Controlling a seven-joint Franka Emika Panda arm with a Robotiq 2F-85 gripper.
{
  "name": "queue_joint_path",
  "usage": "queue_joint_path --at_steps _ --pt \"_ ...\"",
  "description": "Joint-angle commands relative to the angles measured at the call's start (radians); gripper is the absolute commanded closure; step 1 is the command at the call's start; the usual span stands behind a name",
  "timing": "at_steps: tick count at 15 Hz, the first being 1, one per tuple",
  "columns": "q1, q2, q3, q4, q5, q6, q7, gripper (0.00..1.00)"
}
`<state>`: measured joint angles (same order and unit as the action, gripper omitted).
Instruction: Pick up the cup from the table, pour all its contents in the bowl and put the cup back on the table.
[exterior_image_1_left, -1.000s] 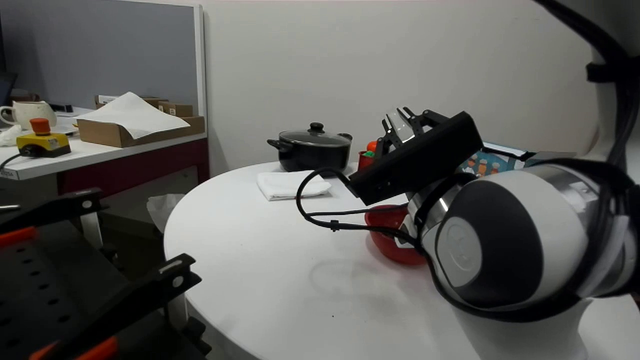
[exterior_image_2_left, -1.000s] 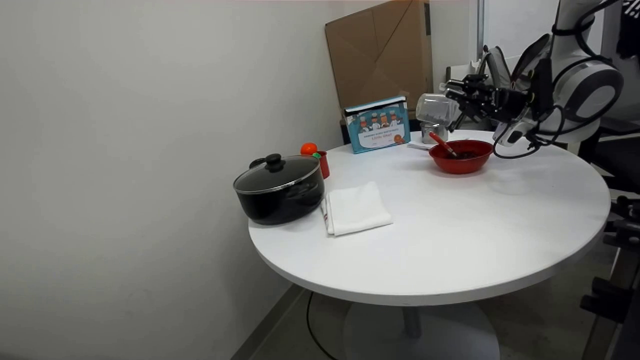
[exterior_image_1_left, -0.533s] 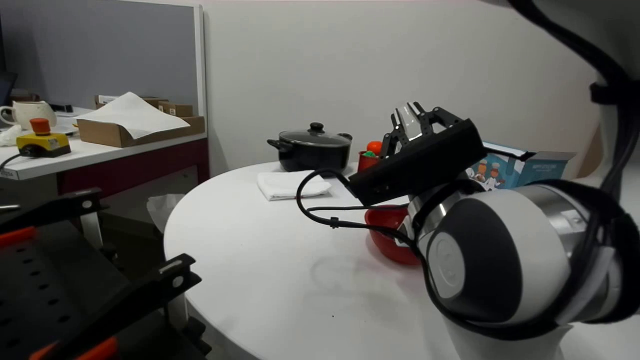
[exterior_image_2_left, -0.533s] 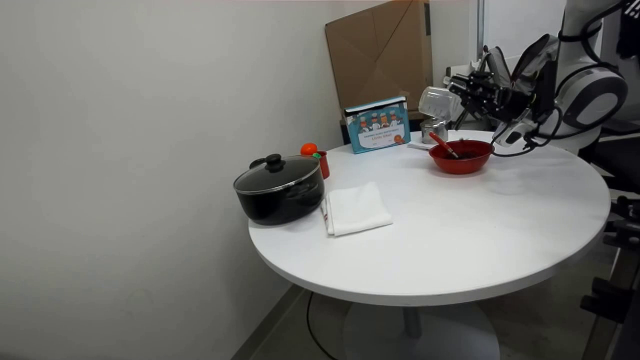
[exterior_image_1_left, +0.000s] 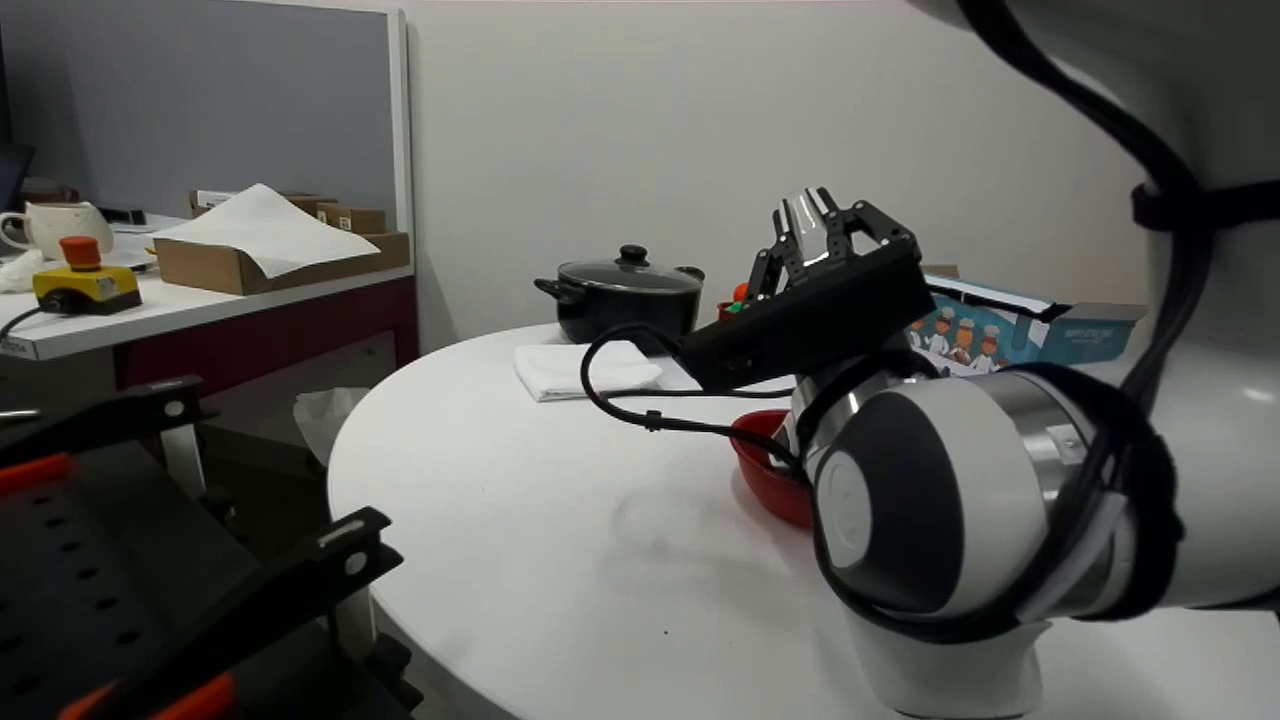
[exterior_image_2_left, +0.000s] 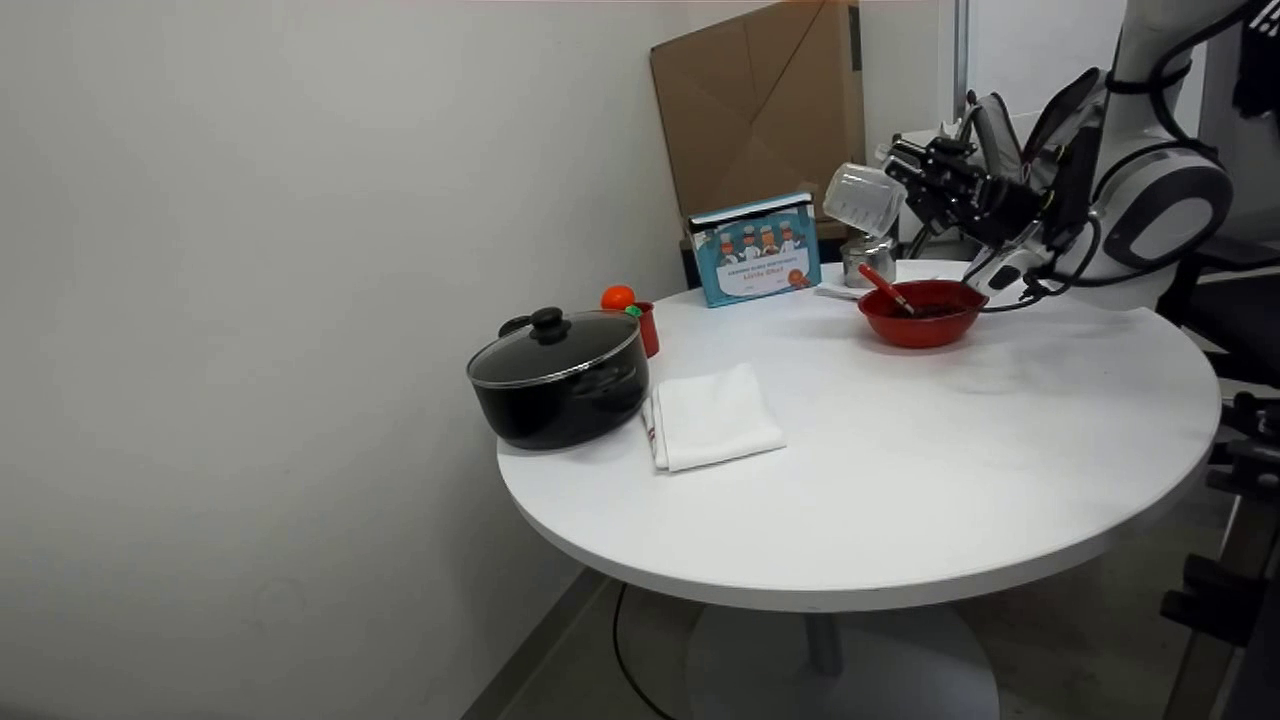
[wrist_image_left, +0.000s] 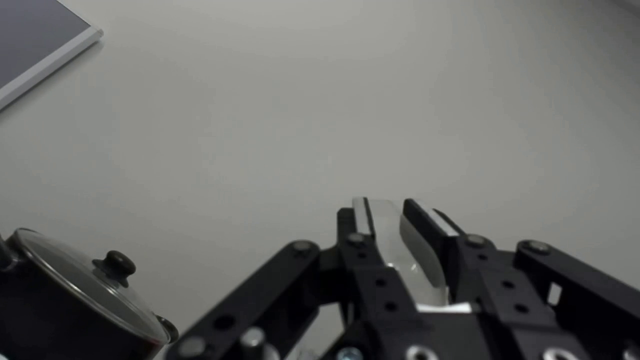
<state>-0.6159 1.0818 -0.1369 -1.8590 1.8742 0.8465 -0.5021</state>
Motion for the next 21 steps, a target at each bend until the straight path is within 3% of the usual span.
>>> queue_joint_path --at_steps 1,5,9,12,21 --pt "-0.045 0.028 0.071 0.025 -0.02 -0.029 -0.056 0.94" --pt "-0.056 0.047 0.1 0.027 -0.032 -0.029 -0.082 0.94" --pt "-0.024 0.04 0.057 0.01 -0.004 -0.02 -0.07 0.94" --pt "-0.076 0.041 0.099 0.029 -0.04 -0.021 -0.098 0.94" --pt "-0.07 0.051 0.096 0.046 -0.025 -0.019 -0.097 0.94"
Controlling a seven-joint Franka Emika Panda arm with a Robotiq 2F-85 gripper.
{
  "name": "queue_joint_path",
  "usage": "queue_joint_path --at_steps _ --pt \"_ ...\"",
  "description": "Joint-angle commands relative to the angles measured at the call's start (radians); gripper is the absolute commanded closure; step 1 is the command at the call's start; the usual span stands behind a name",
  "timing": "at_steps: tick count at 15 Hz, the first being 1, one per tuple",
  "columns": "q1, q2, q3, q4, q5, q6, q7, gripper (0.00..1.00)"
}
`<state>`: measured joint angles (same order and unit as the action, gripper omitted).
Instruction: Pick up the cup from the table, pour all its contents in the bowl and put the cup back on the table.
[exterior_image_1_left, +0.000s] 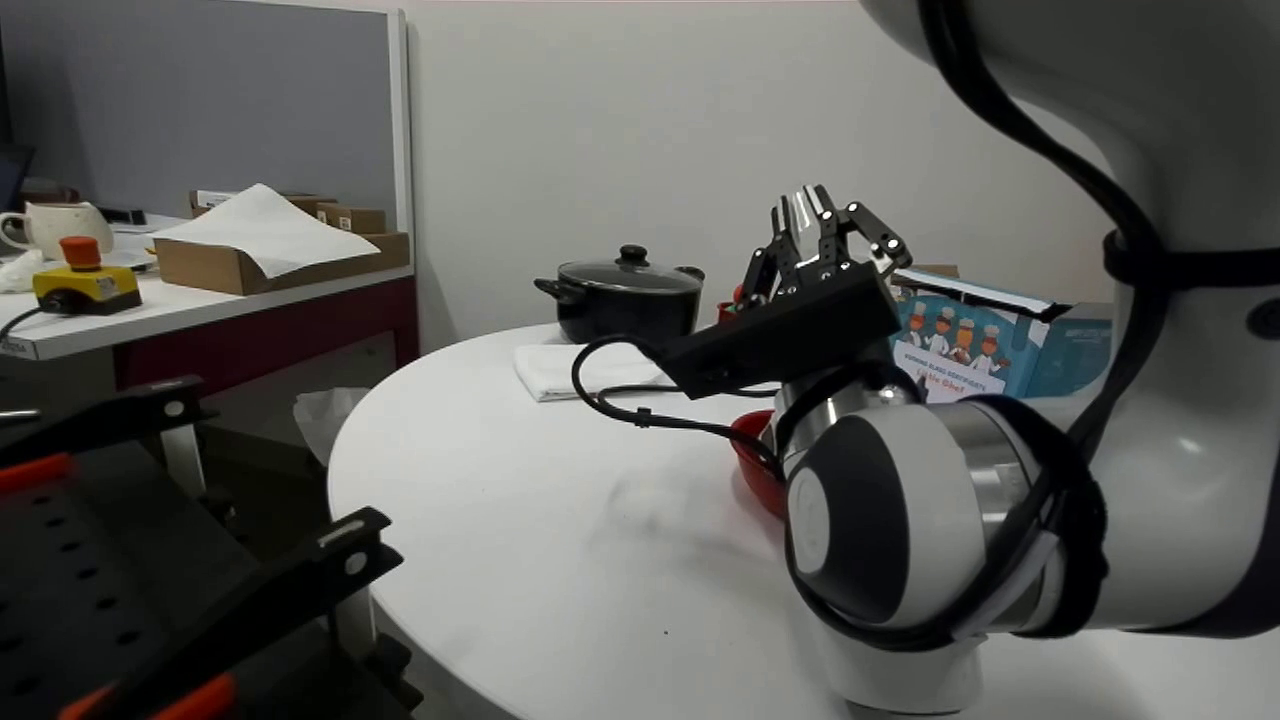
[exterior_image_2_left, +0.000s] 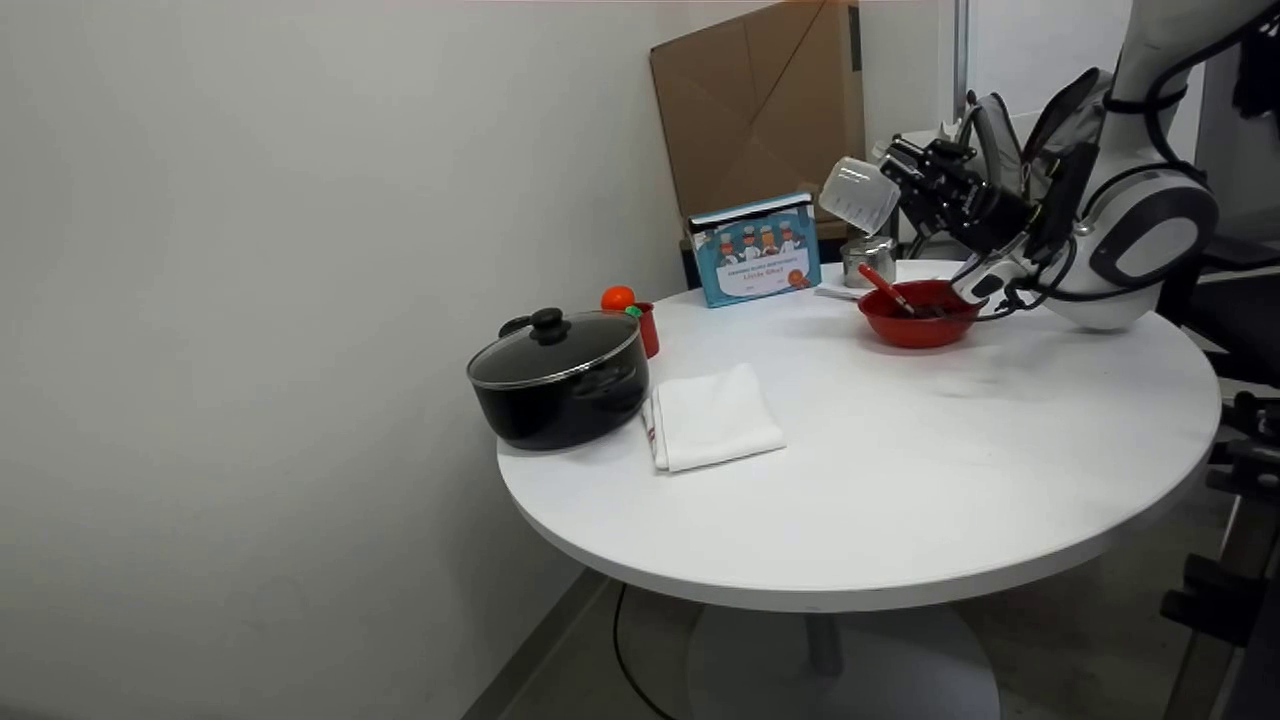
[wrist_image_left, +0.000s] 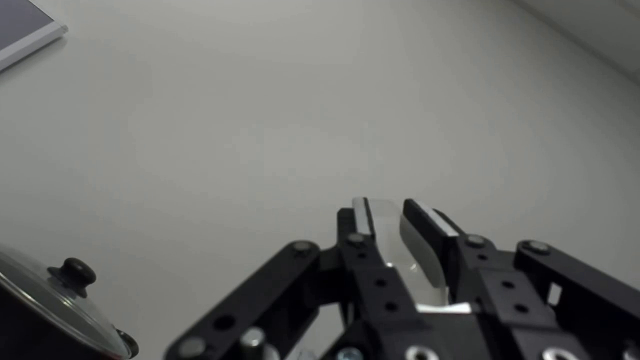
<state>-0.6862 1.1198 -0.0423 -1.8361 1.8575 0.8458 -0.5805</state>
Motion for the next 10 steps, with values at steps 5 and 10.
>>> queue_joint_path --at_steps 5,10 --pt "0.157 -0.062 -0.165 -0.02 0.013 0.106 0.026 0.94" --pt "0.279 -0.189 -0.3 -0.039 -0.035 0.258 0.061 0.94"
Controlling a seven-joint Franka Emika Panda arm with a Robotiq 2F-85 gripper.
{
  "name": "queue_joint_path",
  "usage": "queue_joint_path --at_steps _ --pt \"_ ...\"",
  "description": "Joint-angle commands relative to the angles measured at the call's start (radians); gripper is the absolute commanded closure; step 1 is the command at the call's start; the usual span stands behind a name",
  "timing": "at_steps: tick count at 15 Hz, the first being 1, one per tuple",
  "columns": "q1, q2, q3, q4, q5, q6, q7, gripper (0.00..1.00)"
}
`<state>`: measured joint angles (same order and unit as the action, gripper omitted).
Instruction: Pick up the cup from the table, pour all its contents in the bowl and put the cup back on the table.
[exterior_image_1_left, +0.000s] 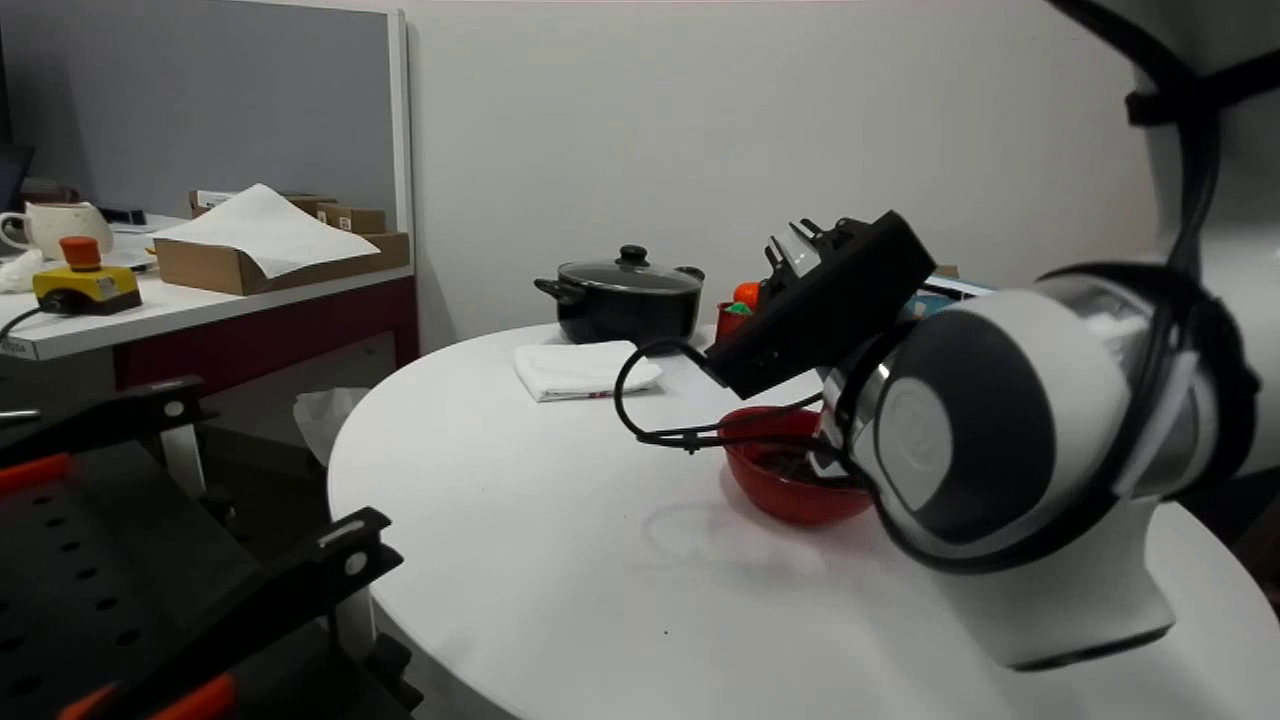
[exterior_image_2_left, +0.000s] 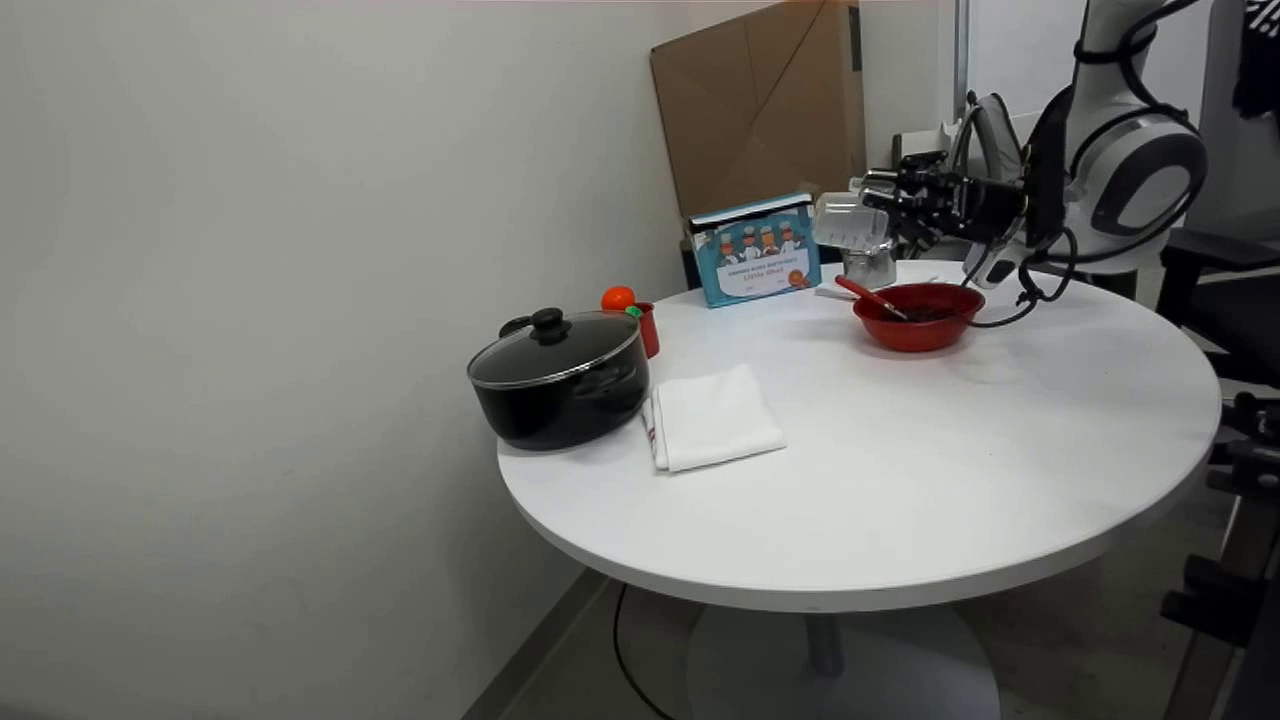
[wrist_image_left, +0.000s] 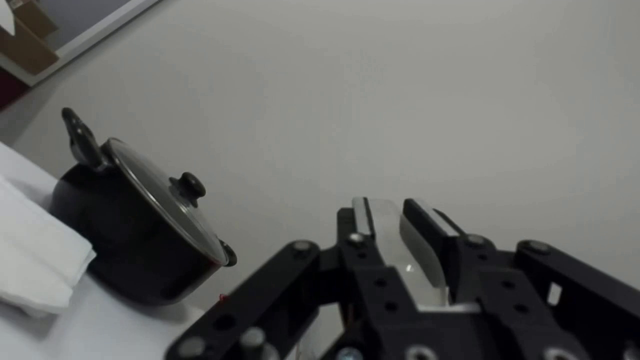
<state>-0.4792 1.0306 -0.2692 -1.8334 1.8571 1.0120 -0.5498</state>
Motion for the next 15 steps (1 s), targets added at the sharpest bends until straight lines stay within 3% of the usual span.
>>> queue_joint_path --at_steps 1,7,15 --pt "0.093 -0.122 -0.093 -0.04 -0.055 0.126 0.036 0.94" --pt "0.197 -0.295 -0.139 -0.034 -0.256 0.359 0.078 0.94" --pt "0.365 -0.599 -0.049 0.001 -0.597 0.717 0.307 0.94"
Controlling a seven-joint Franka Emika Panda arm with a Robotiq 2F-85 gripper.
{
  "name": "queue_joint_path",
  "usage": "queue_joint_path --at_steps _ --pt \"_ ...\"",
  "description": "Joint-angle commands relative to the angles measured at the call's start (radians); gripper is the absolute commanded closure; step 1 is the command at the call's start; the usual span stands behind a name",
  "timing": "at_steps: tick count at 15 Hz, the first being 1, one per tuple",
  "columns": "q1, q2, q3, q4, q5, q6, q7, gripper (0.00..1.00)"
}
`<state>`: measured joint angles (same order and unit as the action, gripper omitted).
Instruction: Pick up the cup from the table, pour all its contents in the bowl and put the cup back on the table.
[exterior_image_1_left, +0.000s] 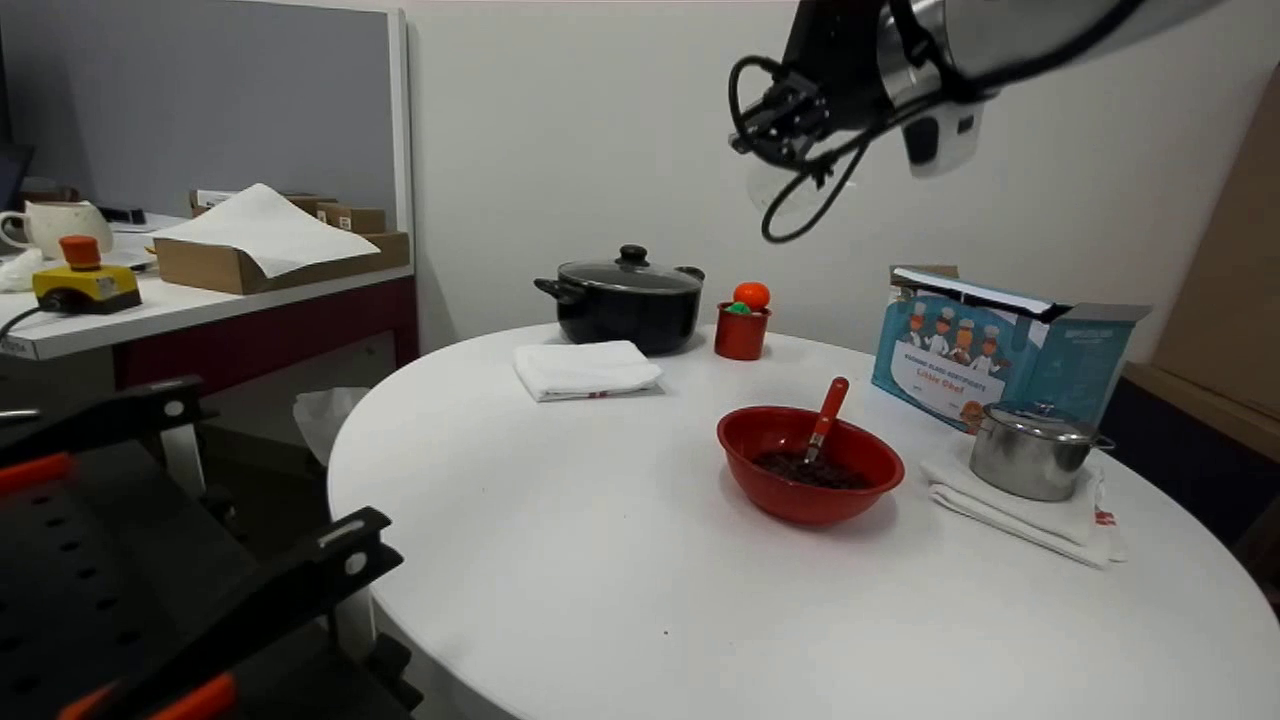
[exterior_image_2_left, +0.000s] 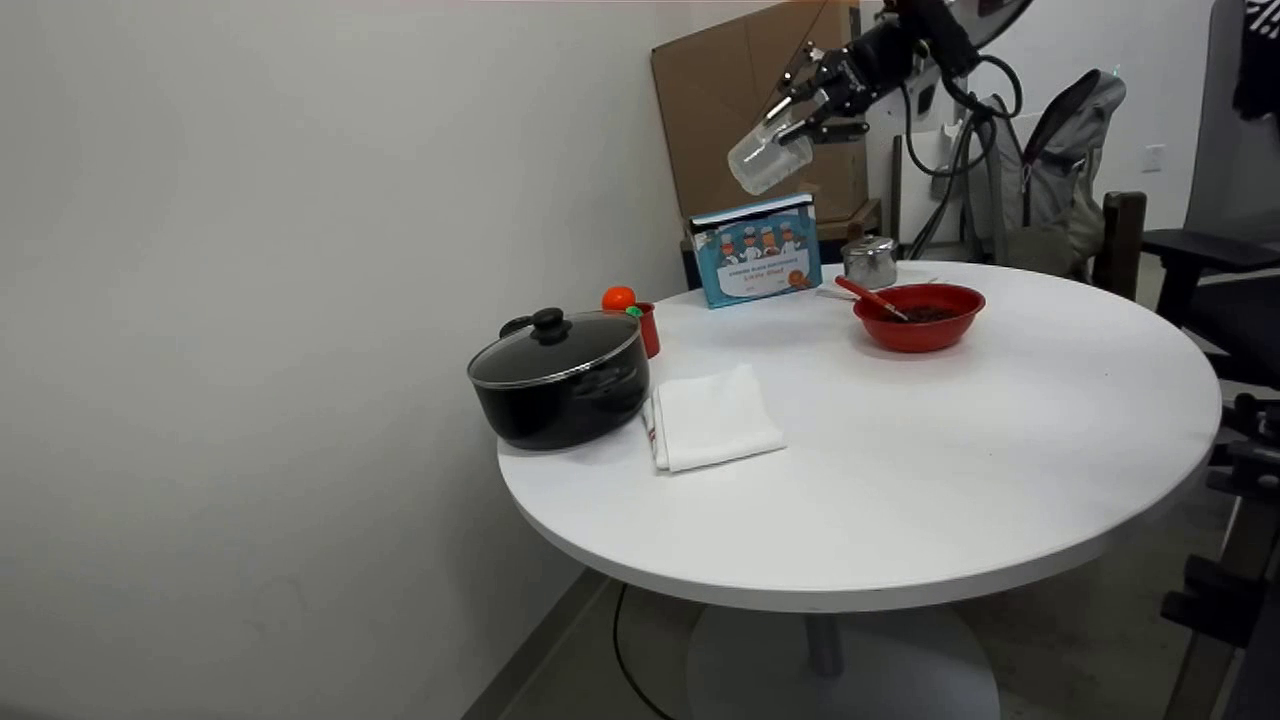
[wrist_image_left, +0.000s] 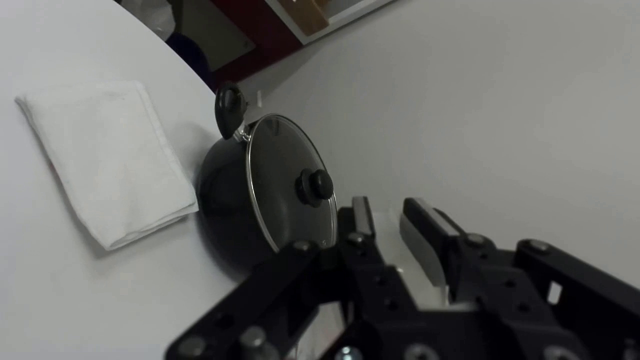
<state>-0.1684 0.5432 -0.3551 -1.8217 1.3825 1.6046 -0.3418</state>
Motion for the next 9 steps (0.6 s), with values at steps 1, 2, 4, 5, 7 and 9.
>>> queue_joint_path --at_steps 1,2,4,5,7,9 --pt "0.073 -0.136 0.058 -0.003 -0.177 0.17 0.137 0.94" --pt "0.09 -0.153 0.079 0.0 -0.231 0.213 0.172 0.94" --pt "0.118 -0.175 0.121 0.003 -0.347 0.286 0.24 0.94" --pt "0.13 -0.18 0.14 0.0 -0.406 0.316 0.272 0.94" --pt "0.147 -0.175 0.172 -0.005 -0.526 0.362 0.331 0.94" --pt "0.159 -0.162 0.198 -0.013 -0.651 0.393 0.388 0.94"
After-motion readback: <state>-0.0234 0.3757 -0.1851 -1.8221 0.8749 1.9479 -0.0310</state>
